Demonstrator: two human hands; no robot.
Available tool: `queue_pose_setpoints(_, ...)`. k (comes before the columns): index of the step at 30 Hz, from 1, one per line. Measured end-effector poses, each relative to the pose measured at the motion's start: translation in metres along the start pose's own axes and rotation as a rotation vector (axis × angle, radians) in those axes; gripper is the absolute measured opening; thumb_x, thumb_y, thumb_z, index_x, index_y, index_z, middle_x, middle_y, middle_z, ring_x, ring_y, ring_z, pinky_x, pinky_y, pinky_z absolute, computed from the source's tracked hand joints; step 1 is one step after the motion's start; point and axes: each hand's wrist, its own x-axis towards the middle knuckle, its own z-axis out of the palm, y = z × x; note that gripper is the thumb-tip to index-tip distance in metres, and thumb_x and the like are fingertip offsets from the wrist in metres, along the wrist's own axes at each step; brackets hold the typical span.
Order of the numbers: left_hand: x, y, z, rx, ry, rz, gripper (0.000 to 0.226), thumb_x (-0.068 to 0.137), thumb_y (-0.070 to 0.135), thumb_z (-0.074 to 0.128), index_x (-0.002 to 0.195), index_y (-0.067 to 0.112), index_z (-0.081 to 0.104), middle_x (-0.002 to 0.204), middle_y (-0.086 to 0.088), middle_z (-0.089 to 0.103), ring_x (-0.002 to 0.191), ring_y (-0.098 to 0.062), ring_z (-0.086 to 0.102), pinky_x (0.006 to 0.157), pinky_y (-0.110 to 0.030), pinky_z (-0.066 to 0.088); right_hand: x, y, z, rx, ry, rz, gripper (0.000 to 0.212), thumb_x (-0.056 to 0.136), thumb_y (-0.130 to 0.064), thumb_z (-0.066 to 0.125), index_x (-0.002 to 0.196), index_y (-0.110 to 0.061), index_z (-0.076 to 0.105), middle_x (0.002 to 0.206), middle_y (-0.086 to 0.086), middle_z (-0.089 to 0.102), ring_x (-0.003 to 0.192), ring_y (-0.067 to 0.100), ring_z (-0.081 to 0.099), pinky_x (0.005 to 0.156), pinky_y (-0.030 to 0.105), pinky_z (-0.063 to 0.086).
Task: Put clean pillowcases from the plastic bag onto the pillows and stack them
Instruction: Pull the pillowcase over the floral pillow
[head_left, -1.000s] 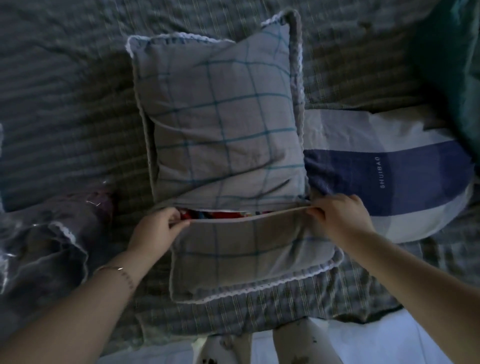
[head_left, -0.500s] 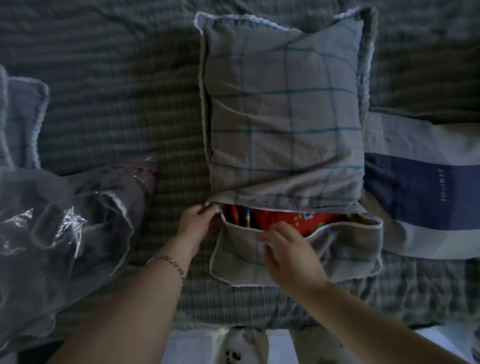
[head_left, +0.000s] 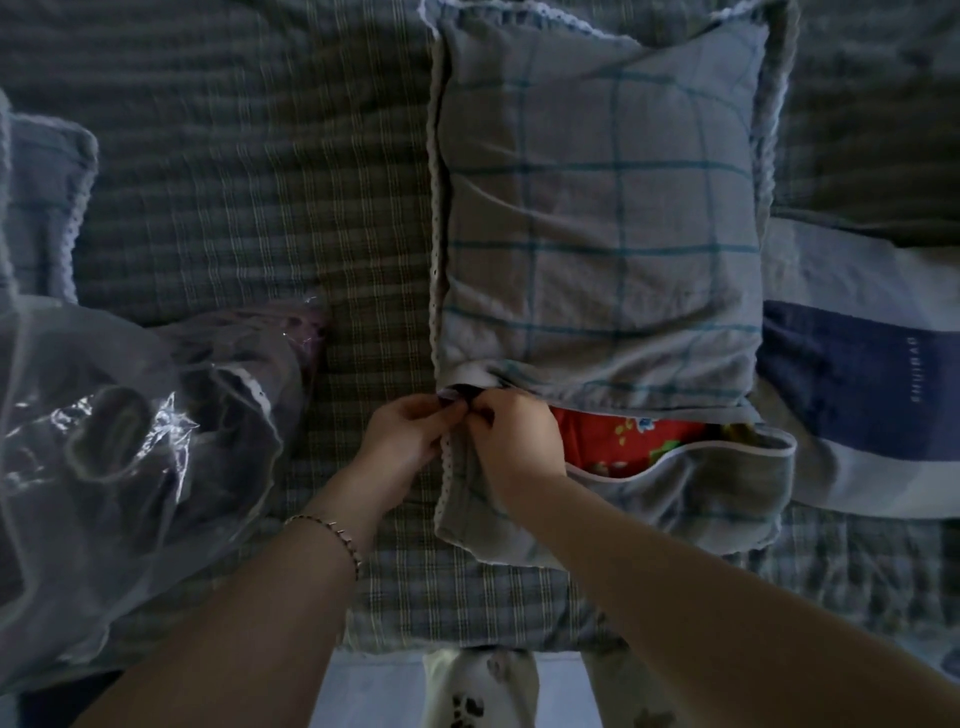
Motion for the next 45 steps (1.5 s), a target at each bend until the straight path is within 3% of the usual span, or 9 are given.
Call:
queue_pose_setpoints(6,-0.009,0.002,-0.021,0.109,0.114,0.12,0.021,0.08,-0.007,0.063,0.076,0.014,0.063,0.077,-0.004,0.063,0.073,-0.019,0.061,0.064,-0.023,0.054,-0.012,0.013,-0.014,0.195,0.097,0.212,0.02,0.087,-0.03,0.061,0.078,-0.016,0.072,0.068,-0.001,0.065,0.068,0.019,0.059,0.057,0.029,0.045)
queue_pose_setpoints(12,-0.002,-0.004,-0.01,0.671,0.546,0.325,0.017,0.078,-0.01,0.059,0.087,0.004,0.063,0.092,-0.016,0.059,0.09,-0.031,0.055,0.076,-0.03,0.042,-0.034,0.073,-0.047,0.224,0.383,0.455,0.014,0.084,-0.028,0.066,0.075,-0.018,0.071,0.09,0.005,0.066,0.082,0.022,0.06,0.068,0.031,0.047)
queue_pose_setpoints(16,-0.021,-0.005,0.064,1.256,0.12,1.124,0.04,0.064,0.016,0.075,0.102,0.012,0.062,0.103,-0.013,0.057,0.09,-0.032,0.057,0.075,-0.033,0.05,-0.049,0.094,-0.084,0.188,0.409,0.37,0.015,0.081,-0.026,0.071,0.082,-0.011,0.074,0.085,-0.005,0.059,0.077,0.012,0.055,0.065,0.014,0.038)
queue_pose_setpoints(20,-0.033,-0.002,0.122,1.416,-0.103,1.239,0.009,0.067,0.021,0.057,0.074,0.016,0.06,0.071,-0.002,0.058,0.065,-0.026,0.059,0.05,-0.026,0.045,-0.063,0.089,-0.098,0.166,0.341,0.126,0.002,0.074,-0.016,0.075,0.075,-0.014,0.076,0.074,-0.018,0.05,0.068,-0.003,0.048,0.061,-0.001,0.035)
queue_pose_setpoints(24,-0.027,-0.007,0.094,1.331,-0.09,1.211,0.008,0.07,0.018,0.055,0.068,0.013,0.062,0.069,-0.002,0.06,0.07,-0.021,0.054,0.049,-0.028,0.046,-0.05,0.128,-0.135,0.287,0.415,0.462,0.019,0.081,-0.021,0.069,0.067,-0.008,0.069,0.061,0.001,0.058,0.053,0.01,0.048,0.046,0.011,0.035)
queue_pose_setpoints(33,-0.022,-0.027,0.076,0.998,0.397,0.863,0.012,0.069,0.007,0.079,0.078,0.005,0.071,0.086,-0.012,0.065,0.085,-0.035,0.059,0.079,-0.04,0.046,-0.017,0.163,-0.107,0.5,0.524,0.813,0.026,0.089,-0.03,0.062,0.096,-0.007,0.072,0.088,0.007,0.069,0.075,0.019,0.052,0.073,0.027,0.04)
queue_pose_setpoints(37,-0.018,-0.033,0.071,0.684,0.659,0.1,0.079,0.075,0.036,0.075,0.138,0.006,0.037,0.14,-0.024,0.036,0.129,-0.041,0.035,0.104,-0.047,0.031,-0.028,0.156,-0.094,0.582,0.41,0.818,0.067,0.075,-0.059,0.063,0.119,-0.009,0.056,0.117,0.007,0.06,0.099,0.024,0.057,0.086,0.034,0.046)
queue_pose_setpoints(40,-0.019,-0.032,0.069,0.499,0.443,-0.232,0.075,0.078,0.046,0.069,0.132,0.001,0.045,0.137,-0.019,0.047,0.124,-0.035,0.046,0.095,-0.035,0.038,-0.039,0.145,-0.085,0.589,0.122,0.843,0.129,0.036,-0.077,0.07,0.14,-0.01,0.032,0.14,0.008,0.042,0.124,0.031,0.047,0.103,0.044,0.04)
queue_pose_setpoints(45,-0.027,-0.015,0.077,0.694,0.28,-0.047,0.039,0.083,0.034,0.064,0.106,0.002,0.066,0.115,-0.02,0.062,0.106,-0.034,0.058,0.081,-0.029,0.042,-0.036,0.119,-0.096,0.584,0.069,0.851,0.05,0.077,-0.03,0.075,0.112,0.0,0.058,0.116,0.018,0.061,0.102,0.029,0.057,0.091,0.038,0.046)
